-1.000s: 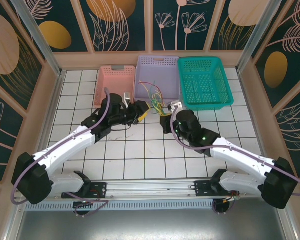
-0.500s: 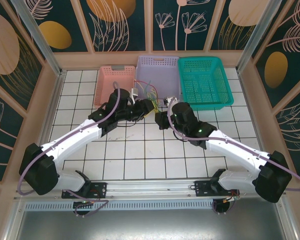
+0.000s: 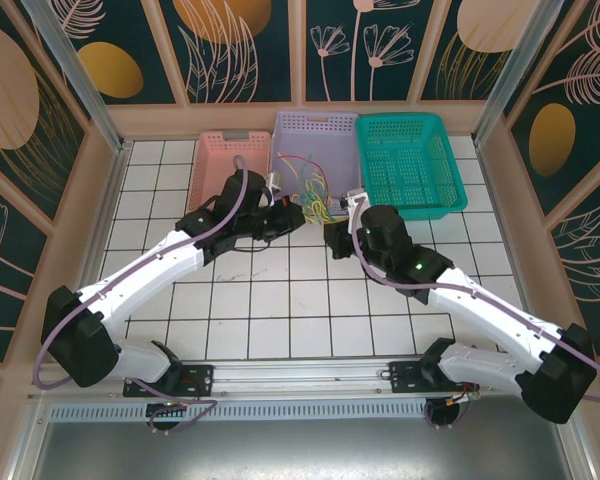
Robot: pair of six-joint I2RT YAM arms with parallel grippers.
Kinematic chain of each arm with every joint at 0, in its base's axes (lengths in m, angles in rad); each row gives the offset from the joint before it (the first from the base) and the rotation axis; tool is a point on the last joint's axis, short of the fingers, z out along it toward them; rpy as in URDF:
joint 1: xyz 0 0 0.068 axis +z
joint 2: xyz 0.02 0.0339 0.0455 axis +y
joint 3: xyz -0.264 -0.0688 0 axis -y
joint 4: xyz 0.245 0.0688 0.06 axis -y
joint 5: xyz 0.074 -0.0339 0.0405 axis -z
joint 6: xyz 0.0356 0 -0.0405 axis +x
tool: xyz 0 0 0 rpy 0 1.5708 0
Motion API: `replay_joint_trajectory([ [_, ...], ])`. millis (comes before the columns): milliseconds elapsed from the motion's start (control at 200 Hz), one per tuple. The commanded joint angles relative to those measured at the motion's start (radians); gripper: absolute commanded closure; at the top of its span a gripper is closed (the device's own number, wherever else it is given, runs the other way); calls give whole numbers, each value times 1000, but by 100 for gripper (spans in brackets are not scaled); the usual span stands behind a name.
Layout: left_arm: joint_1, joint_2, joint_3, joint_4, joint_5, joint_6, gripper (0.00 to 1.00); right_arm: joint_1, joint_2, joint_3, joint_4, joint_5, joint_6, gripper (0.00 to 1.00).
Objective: Untangle the cables
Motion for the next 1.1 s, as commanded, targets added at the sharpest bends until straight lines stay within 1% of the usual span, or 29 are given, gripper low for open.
replay_joint_trajectory([
  [0,73,-18,22,-264,-182,159,100,-26,-69,-15,-53,117,-121,100],
  [165,85,-26,60,-365,-264,231,100,-26,-79,-21,-80,165,-208,100],
  [275,85,-21,102,-459,-389,269,100,-26,-92,-32,-92,221,-256,100],
  [330,86,-19,120,-497,-443,281,100,-28,-102,-38,-88,223,-273,100],
  [500,96,-11,161,-576,-565,300,100,-29,-112,-51,-93,252,-282,100],
  [510,97,-12,163,-600,-571,301,100,-29,-113,-53,-92,255,-281,100],
  [596,102,-6,178,-646,-633,290,100,-29,-125,-63,-88,244,-279,100],
  [636,107,-9,179,-650,-635,282,100,-28,-126,-65,-87,228,-275,100],
  [741,108,-25,167,-618,-587,260,100,-25,-125,-70,-96,203,-254,100],
  [871,115,-35,165,-620,-596,226,100,-28,-138,-85,-97,197,-228,100],
  [966,132,-42,169,-631,-597,201,91,-28,-139,-86,-110,172,-205,100],
  [1096,173,-69,165,-638,-600,168,90,-28,-152,-101,-129,132,-178,100],
])
